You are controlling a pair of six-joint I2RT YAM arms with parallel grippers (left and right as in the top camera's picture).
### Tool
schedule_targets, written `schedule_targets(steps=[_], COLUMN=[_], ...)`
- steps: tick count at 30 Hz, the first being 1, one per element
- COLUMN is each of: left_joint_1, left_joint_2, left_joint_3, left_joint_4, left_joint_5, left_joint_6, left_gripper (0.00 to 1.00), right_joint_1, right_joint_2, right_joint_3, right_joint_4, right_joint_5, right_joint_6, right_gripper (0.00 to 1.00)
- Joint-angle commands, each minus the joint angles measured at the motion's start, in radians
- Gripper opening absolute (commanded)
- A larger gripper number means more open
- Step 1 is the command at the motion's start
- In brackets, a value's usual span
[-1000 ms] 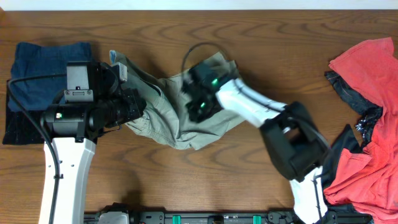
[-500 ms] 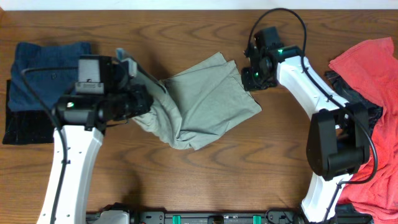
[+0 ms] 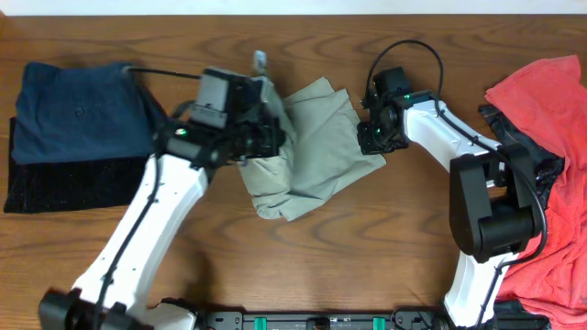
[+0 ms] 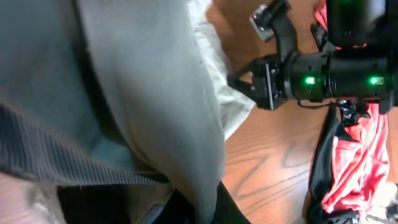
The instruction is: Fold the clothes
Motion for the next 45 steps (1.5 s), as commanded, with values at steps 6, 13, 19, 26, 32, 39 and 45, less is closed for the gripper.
schedule_targets(steps=[6, 13, 19, 26, 32, 39, 45], left_joint_1=[-0.097, -0.126, -0.066, 0.092, 0.161, 0.162, 0.162], left_joint_2=[0.136, 0.176, 0.167, 0.169, 0.22, 0.373, 0.492], left_joint_3=[0.024, 0.024, 0.024, 0.024, 0.024, 0.024, 0.024], left_joint_4=[0.159, 0.306, 0.347, 0.391, 0.446, 0.51, 0.511], left_joint_5=[0.019, 0.099, 0.105, -0.011, -0.145, -0.153, -0.153], left_joint_6=[-0.098, -0.114, -0.053, -0.039, 0.019, 0.078, 0.077], left_gripper=[0.06, 0.25, 0.73, 0.73, 0.73, 0.73, 0.73], right_joint_1=[0.021, 0.02, -0.031, -0.133, -0.121, 0.013, 0.125], right_joint_2=[0.018, 0.016, -0.037, -0.185, -0.306, -0.288, -0.256], right_joint_3=[-0.039, -0.037, 0.017, 0.158, 0.182, 0.164, 0.1], right_joint_4=[-0.019, -0.032, -0.104, -0.262, -0.282, -0.309, -0.304], right_joint_5=[0.0, -0.002, 0.03, 0.107, -0.276, -0.452, -0.407], right_joint_6=[0.035, 0.048, 0.061, 0.061, 0.013, 0.017, 0.035], right_gripper=[0.08, 0.09, 0.16, 0.17, 0.15, 0.17, 0.19])
